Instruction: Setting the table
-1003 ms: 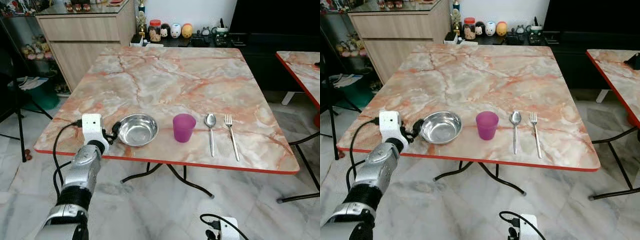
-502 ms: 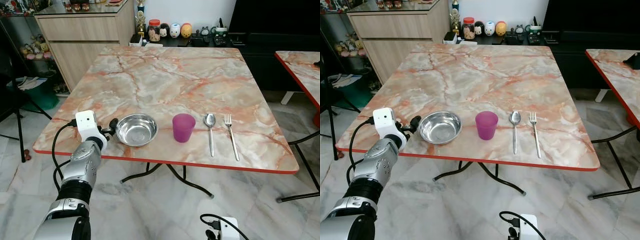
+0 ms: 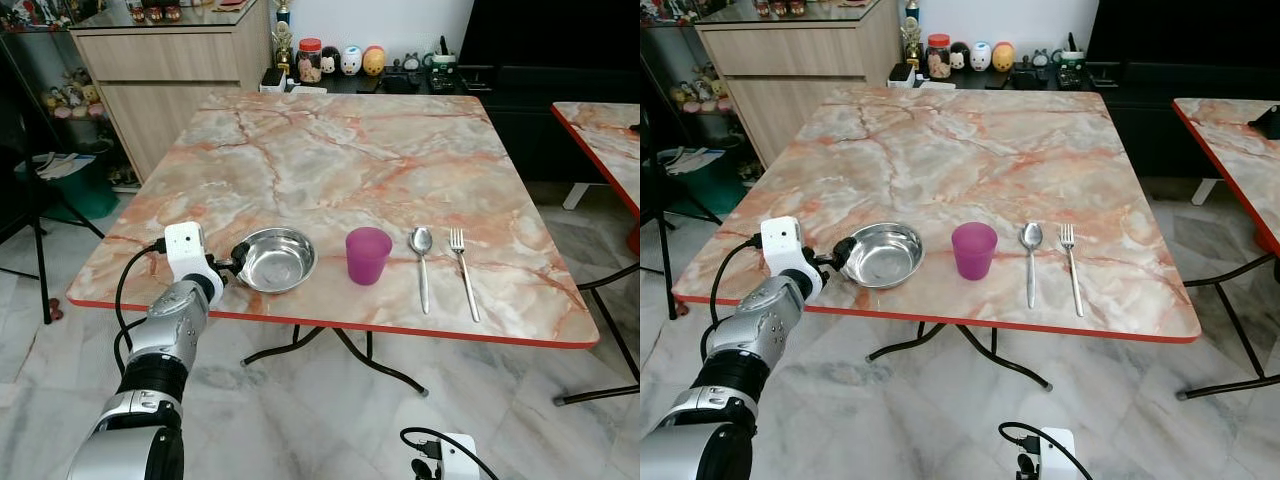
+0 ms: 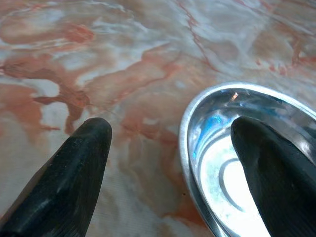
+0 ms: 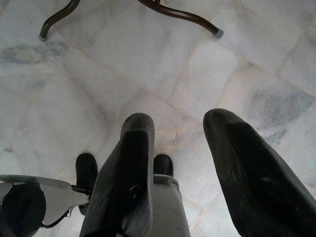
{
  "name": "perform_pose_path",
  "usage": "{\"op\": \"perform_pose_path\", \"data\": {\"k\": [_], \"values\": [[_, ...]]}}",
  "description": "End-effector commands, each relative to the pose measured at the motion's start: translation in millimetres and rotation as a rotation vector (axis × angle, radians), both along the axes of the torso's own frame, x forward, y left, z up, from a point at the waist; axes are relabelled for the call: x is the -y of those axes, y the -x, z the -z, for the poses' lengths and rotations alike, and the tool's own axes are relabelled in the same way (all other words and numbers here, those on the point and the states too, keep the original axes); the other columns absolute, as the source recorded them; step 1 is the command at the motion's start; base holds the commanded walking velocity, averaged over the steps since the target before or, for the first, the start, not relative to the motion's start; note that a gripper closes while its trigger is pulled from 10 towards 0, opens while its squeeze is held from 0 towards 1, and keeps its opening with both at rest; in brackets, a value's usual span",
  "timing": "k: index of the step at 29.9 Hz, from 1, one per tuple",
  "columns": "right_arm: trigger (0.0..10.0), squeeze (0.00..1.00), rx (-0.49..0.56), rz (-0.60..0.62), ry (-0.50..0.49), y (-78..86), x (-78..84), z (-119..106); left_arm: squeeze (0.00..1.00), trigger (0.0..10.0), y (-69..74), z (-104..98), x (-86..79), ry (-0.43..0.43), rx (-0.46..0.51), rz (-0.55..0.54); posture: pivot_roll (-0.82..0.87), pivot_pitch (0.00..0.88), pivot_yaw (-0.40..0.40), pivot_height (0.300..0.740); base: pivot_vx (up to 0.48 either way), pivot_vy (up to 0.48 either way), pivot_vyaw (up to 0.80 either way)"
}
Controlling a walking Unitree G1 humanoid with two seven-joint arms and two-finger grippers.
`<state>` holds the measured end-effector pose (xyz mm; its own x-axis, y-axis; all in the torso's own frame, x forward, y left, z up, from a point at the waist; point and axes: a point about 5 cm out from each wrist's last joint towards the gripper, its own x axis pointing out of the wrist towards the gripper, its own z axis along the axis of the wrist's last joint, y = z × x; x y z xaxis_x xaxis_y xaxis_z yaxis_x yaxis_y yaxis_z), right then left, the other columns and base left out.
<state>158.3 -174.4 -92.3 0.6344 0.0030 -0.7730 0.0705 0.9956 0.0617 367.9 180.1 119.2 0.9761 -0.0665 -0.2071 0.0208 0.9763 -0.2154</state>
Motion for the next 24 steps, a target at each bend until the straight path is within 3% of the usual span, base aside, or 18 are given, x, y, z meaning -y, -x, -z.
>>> {"op": "perform_pose_path", "data": {"k": [1,17,24], "values": [[10.0,0.00,-0.012,-0.005,0.003,1.2,-0.3,0.8,0.00,10.0,-1.5,1.5,1.7,-0.018,-0.033,0.013,0.10,0.000,-0.008,0.740,0.000,0.000,0.00],[10.0,0.00,-0.015,-0.004,0.001,1.7,-0.6,1.1,0.00,10.0,-8.3,1.4,12.4,0.000,-0.069,0.037,0.10,0.000,-0.003,0.740,0.000,0.000,0.00],[10.0,0.00,-0.016,-0.004,0.001,1.9,-0.9,1.2,0.00,10.0,-8.7,2.6,13.7,-0.077,-0.067,0.052,0.10,0.000,-0.003,0.740,0.000,0.000,0.00]]}}
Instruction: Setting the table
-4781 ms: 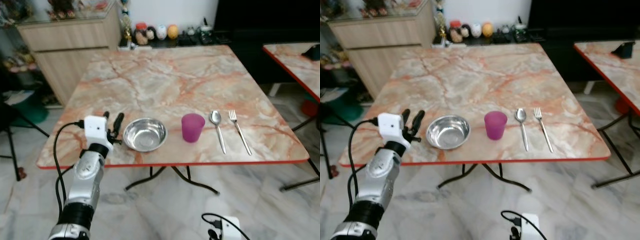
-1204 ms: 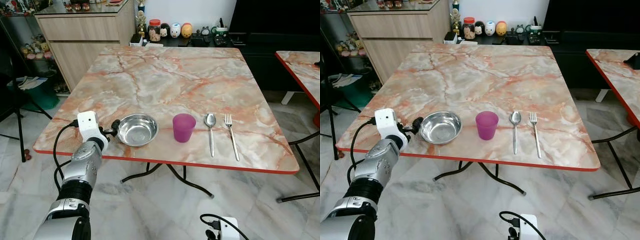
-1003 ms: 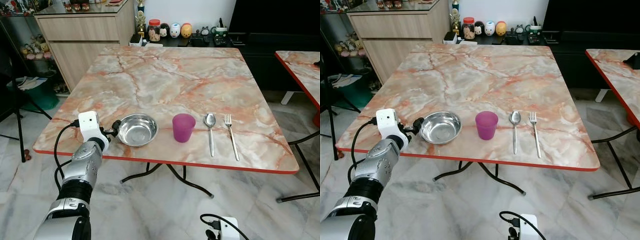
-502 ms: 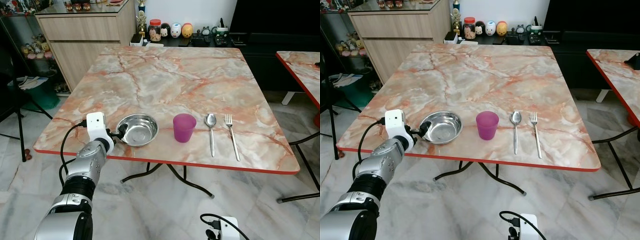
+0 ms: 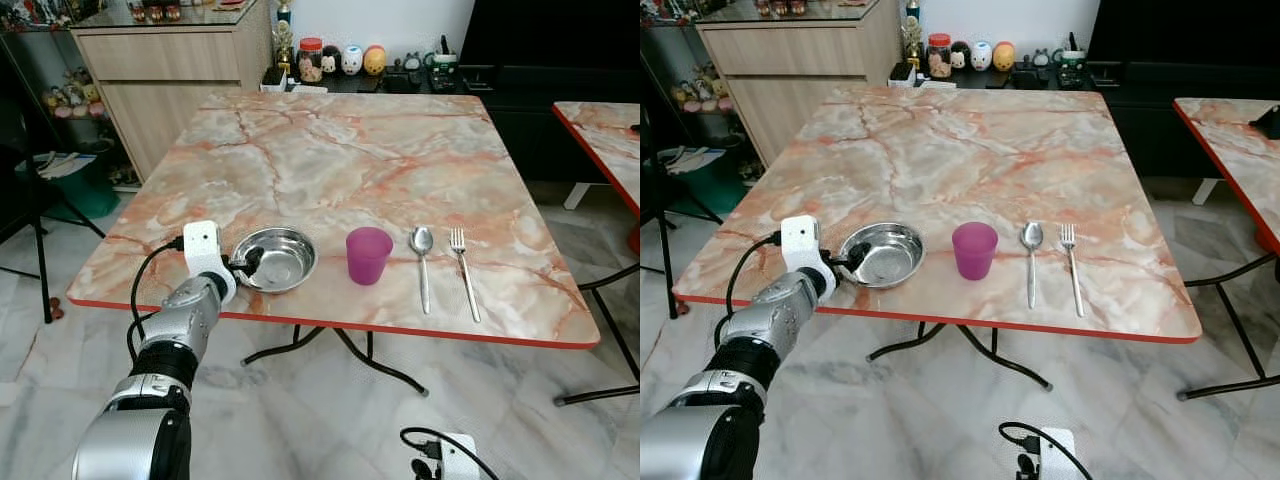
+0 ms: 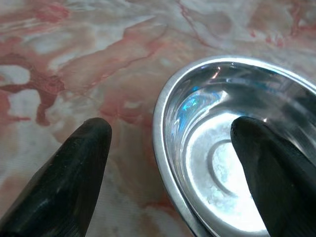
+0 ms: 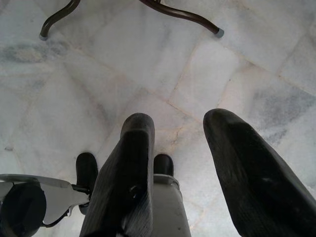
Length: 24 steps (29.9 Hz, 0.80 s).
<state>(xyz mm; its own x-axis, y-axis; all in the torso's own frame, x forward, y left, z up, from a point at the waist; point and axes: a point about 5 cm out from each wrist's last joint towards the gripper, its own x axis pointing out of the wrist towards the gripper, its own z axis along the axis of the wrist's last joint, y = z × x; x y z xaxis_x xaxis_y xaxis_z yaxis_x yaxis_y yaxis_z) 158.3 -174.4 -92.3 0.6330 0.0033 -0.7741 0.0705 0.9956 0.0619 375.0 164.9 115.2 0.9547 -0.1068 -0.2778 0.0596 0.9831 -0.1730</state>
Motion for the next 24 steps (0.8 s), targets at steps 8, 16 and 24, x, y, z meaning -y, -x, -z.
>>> {"op": "perform_pose_path", "data": {"k": [8,16,24], "values": [[10.0,0.00,-0.015,-0.028,0.011,1.3,-1.0,1.0,0.00,10.0,-2.5,0.4,2.8,-0.023,-0.002,0.002,0.09,0.000,-0.002,0.740,0.000,0.000,0.00],[10.0,0.00,-0.014,-0.018,0.007,1.4,-0.9,1.0,0.00,1.7,-2.3,2.6,7.4,-0.010,-0.009,0.010,0.10,0.000,-0.002,0.740,0.000,0.000,0.00],[10.0,0.00,-0.015,-0.019,0.008,1.5,-0.9,1.0,0.00,0.0,-2.7,2.5,9.6,-0.006,-0.009,0.009,0.09,0.000,-0.001,0.740,0.000,0.000,0.00]]}}
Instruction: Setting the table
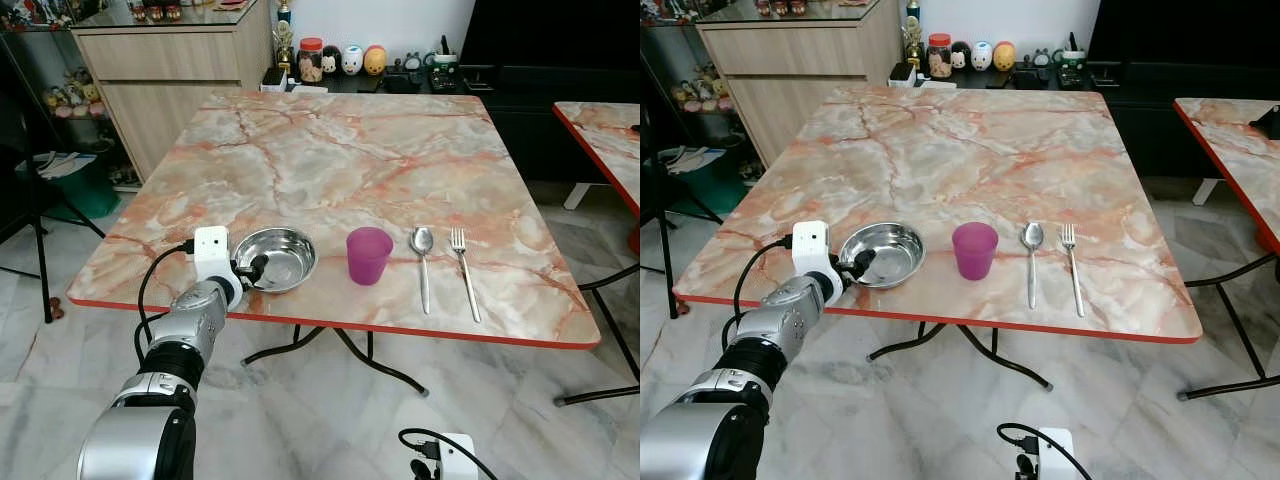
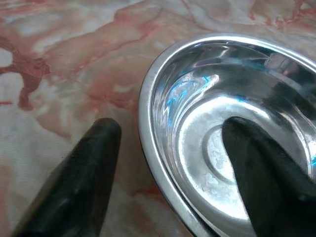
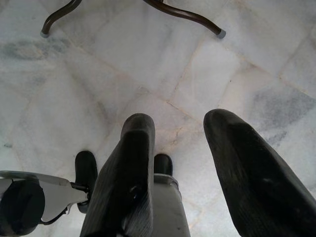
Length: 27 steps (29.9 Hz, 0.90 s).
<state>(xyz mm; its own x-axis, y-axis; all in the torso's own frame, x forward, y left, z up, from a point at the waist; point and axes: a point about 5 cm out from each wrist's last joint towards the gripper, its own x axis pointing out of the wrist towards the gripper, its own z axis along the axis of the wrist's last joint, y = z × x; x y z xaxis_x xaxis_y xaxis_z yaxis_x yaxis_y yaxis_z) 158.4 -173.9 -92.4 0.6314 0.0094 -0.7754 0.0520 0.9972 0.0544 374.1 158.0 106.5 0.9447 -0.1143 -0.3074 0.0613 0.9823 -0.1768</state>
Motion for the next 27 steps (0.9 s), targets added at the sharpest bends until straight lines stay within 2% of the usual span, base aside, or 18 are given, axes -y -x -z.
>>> {"op": "perform_pose_path", "data": {"k": [1,27], "values": [[10.0,0.00,-0.013,-0.001,0.001,1.6,-0.4,1.0,0.00,0.0,-3.6,-6.2,2.3,-0.008,0.023,0.000,0.09,0.000,-0.001,0.740,0.000,0.000,0.00],[10.0,0.00,-0.014,-0.002,0.001,1.8,-0.8,1.1,0.00,0.0,-3.4,-5.8,2.7,-0.011,0.023,-0.015,0.10,0.000,-0.002,0.740,0.000,0.000,0.00]]}}
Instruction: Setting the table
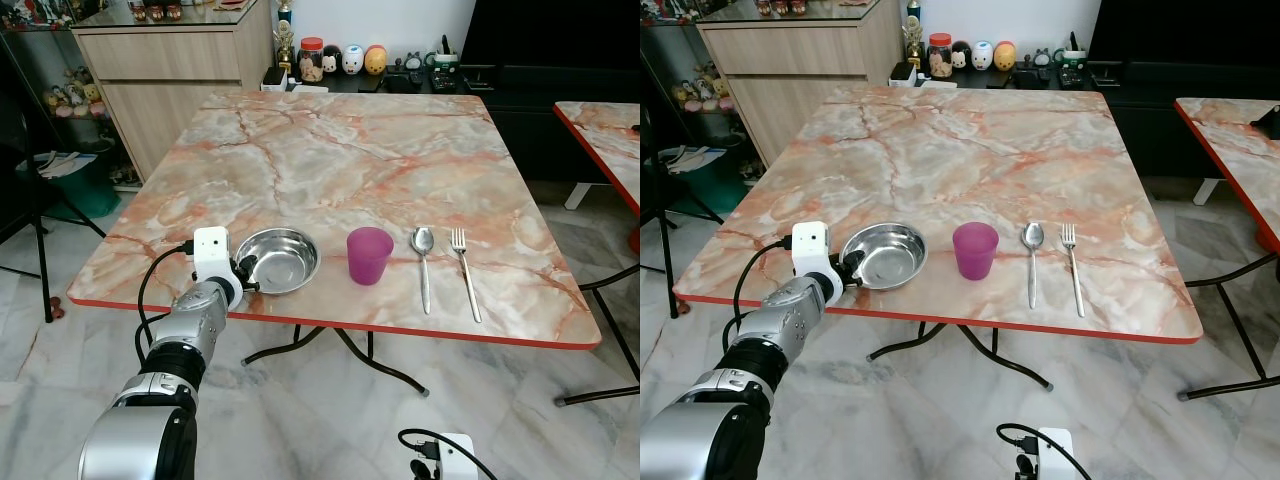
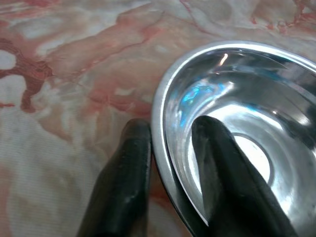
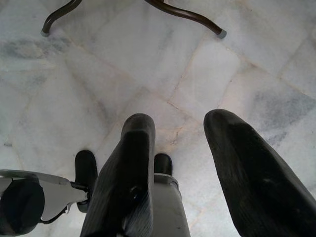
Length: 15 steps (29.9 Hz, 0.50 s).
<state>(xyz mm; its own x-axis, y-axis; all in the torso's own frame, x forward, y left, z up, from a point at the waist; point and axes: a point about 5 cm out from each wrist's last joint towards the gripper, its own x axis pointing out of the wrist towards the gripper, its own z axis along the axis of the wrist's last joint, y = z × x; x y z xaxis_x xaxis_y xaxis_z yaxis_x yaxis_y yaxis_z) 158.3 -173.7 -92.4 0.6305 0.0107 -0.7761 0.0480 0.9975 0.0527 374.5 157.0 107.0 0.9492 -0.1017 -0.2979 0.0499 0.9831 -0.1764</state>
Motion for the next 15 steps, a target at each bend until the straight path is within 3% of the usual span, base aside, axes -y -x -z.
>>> {"op": "perform_pose_path", "data": {"k": [1,15], "values": [[10.0,0.00,-0.013,0.003,0.000,1.8,-0.7,1.1,0.00,0.0,-3.0,-5.4,1.5,-0.013,0.013,-0.003,0.10,0.000,-0.002,0.740,0.000,0.000,0.00],[10.0,0.00,-0.012,0.002,0.003,1.9,0.0,1.0,0.00,0.0,-3.1,-8.3,-2.9,-0.037,0.043,-0.049,0.10,0.000,-0.004,0.740,0.000,0.000,0.00]]}}
